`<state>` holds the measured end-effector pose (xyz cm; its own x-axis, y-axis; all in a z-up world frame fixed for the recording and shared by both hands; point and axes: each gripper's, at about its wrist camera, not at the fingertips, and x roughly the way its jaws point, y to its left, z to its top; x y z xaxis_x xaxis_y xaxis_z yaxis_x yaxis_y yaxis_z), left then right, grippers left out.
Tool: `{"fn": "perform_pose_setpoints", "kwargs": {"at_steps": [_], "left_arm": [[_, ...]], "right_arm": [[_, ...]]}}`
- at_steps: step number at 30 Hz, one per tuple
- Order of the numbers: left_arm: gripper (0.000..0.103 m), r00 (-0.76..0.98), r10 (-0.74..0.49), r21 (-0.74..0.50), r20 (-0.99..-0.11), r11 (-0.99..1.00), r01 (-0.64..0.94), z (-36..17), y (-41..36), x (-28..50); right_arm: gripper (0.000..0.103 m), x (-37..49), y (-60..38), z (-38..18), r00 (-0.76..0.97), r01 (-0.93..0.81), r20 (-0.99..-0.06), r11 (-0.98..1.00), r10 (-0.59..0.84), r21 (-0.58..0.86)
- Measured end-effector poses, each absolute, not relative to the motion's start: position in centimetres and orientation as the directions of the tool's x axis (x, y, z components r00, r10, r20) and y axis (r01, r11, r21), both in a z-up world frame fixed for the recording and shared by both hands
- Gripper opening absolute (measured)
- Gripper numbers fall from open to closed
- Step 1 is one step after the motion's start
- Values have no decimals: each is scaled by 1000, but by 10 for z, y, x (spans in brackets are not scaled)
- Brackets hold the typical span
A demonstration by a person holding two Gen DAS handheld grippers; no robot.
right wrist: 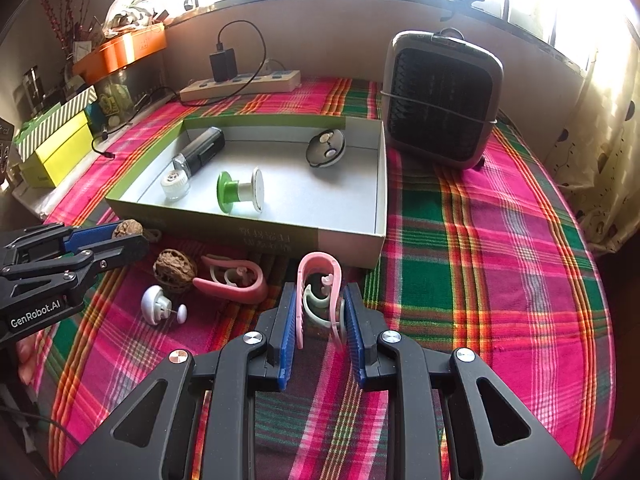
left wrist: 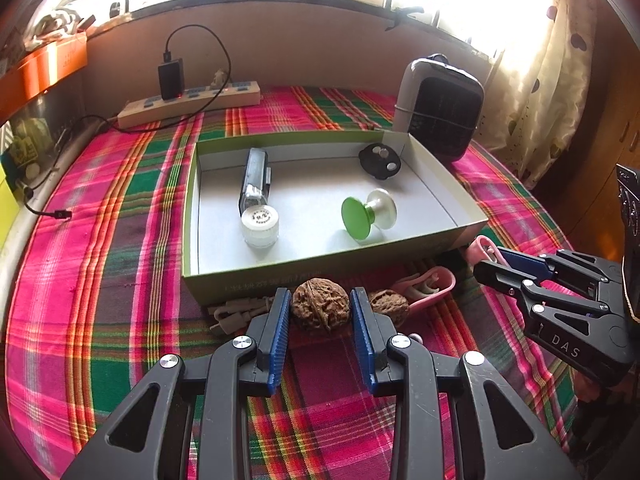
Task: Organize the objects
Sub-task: 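Close right tool on the pink clip while left tool grasps the walnut, then carry the walnut in left tool and pink clip in right tool into the box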
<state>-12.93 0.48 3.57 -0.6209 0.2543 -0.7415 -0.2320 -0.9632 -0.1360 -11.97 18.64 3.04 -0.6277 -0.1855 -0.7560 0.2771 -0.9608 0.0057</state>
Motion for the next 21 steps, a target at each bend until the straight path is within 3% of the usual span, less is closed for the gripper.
{"fn": "perform_pose_setpoints", "kwargs": {"at_steps": [21], "left_arm": [[28, -652, 281, -141, -704, -955, -260, 62, 9, -185]], "right_arm": [[24, -169, 174, 62, -658, 304, -719, -953, -222, 16]]}}
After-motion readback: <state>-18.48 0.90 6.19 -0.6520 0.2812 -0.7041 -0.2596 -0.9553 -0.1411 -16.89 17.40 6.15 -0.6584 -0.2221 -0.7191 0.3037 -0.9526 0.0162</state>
